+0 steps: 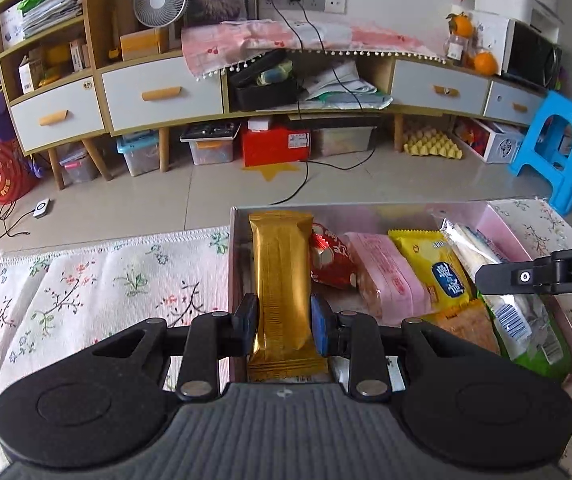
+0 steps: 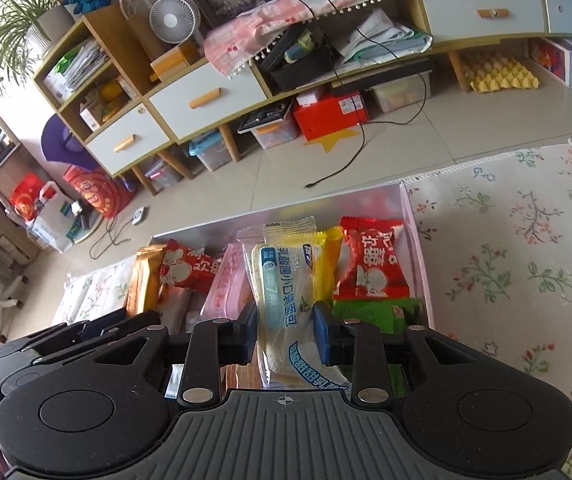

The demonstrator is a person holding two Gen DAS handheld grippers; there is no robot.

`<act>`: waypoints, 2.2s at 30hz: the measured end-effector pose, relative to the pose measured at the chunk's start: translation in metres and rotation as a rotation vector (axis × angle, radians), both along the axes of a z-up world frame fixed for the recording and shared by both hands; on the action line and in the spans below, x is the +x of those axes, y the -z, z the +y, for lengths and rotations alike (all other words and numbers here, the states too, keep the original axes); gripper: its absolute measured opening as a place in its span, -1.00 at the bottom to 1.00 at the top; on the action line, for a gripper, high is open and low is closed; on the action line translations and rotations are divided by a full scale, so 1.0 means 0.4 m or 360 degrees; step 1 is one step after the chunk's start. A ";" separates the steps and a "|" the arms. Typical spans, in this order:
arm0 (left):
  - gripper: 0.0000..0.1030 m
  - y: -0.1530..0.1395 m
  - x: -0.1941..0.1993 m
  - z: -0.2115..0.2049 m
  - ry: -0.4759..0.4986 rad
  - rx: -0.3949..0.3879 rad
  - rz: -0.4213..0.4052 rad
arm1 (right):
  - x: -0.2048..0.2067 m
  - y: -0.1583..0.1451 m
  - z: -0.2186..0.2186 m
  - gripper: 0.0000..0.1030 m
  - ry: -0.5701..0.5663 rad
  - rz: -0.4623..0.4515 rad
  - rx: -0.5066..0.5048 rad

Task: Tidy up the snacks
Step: 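Carry the gold bar and white bread packet over the pink box and lower them, then open both grippers to drop the gold bar and bread packet into the box, then move both open grippers back over the last two snacks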

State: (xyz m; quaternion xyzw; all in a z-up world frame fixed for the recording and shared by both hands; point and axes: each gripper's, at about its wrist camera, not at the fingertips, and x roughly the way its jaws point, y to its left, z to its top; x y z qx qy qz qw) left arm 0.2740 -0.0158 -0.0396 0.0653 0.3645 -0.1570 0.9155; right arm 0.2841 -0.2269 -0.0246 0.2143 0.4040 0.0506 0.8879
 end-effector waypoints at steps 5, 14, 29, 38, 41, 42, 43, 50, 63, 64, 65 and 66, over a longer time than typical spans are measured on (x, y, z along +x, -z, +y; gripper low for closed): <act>-0.39 -0.001 -0.001 0.004 0.0007 -0.0027 -0.0018 | 0.007 0.001 0.004 -0.38 -0.0004 -0.0038 0.0023; 0.25 -0.011 -0.035 0.007 0.0040 -0.0110 0.0007 | -0.013 -0.040 0.012 0.08 -0.0042 -0.0068 -0.0024; 0.85 -0.034 -0.146 0.050 0.0040 -0.0098 -0.0019 | -0.123 -0.093 0.057 0.62 -0.0118 -0.0032 -0.0211; 0.99 -0.011 -0.217 0.075 -0.0015 -0.0034 0.0024 | -0.210 -0.054 0.085 0.67 -0.0177 0.0076 -0.0305; 0.99 0.007 -0.232 0.085 -0.0032 -0.0048 0.0067 | -0.243 -0.038 0.100 0.67 -0.0239 0.0076 -0.0332; 0.99 0.015 -0.241 0.085 -0.0024 -0.0027 0.0066 | -0.253 -0.030 0.102 0.67 -0.0254 0.0083 -0.0330; 0.99 0.021 -0.246 0.084 -0.0013 -0.0001 0.0058 | -0.263 -0.020 0.105 0.67 -0.0260 0.0092 -0.0323; 0.47 0.059 -0.257 0.079 0.0027 -0.0037 0.0144 | -0.285 0.022 0.114 0.67 -0.0256 0.0149 -0.0325; -0.87 0.078 -0.237 0.077 0.0008 -0.0501 0.0321 | -0.257 0.078 0.088 0.67 -0.0140 0.0230 -0.0210; -0.96 0.078 -0.237 0.074 0.0010 -0.0501 0.0332 | -0.257 0.079 0.090 0.67 -0.0144 0.0227 -0.0218; -1.00 0.078 -0.240 0.074 0.0007 -0.0494 0.0336 | -0.255 0.079 0.092 0.67 -0.0147 0.0225 -0.0225; -1.00 0.077 -0.244 0.075 0.0000 -0.0480 0.0334 | -0.256 0.079 0.094 0.67 -0.0150 0.0220 -0.0230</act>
